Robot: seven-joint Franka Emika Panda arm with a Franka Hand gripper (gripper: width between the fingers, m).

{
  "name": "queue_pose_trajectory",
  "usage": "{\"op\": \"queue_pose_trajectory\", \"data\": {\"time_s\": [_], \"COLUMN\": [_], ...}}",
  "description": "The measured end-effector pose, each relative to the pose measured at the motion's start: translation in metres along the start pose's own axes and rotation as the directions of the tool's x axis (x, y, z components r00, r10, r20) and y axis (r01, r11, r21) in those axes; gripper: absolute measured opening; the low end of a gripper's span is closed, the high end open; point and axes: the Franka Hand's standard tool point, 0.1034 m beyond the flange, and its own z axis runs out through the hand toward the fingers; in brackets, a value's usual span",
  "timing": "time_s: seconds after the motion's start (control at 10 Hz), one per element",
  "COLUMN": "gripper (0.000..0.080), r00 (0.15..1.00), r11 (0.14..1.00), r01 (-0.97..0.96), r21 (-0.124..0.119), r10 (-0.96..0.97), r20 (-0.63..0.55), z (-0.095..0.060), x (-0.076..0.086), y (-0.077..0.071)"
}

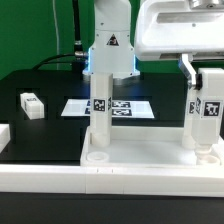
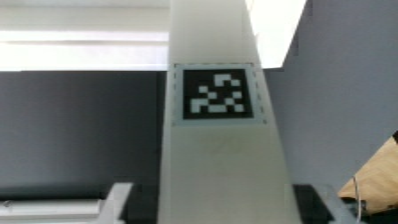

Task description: Assemble desk

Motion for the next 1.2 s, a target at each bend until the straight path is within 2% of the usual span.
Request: {"op": "queue_pose_trajectory", "data": {"time_s": [0.5, 0.9, 1.2], "gripper": [0.0291, 0.0291, 0.0291], "r00": [1.000, 1.000, 0.999], "r11": [1.000, 1.000, 1.000], "r01": [0.006, 0.010, 0.018], "r21": [0.006, 0.001, -0.010], "r10": [-0.006, -0.010, -0.018], "r20": [0.002, 0.011, -0.039], "z": [0.006, 0.012, 0.015], "x": [0.003, -0.004, -0.002], "y": [-0.006, -0.006, -0.004]}}
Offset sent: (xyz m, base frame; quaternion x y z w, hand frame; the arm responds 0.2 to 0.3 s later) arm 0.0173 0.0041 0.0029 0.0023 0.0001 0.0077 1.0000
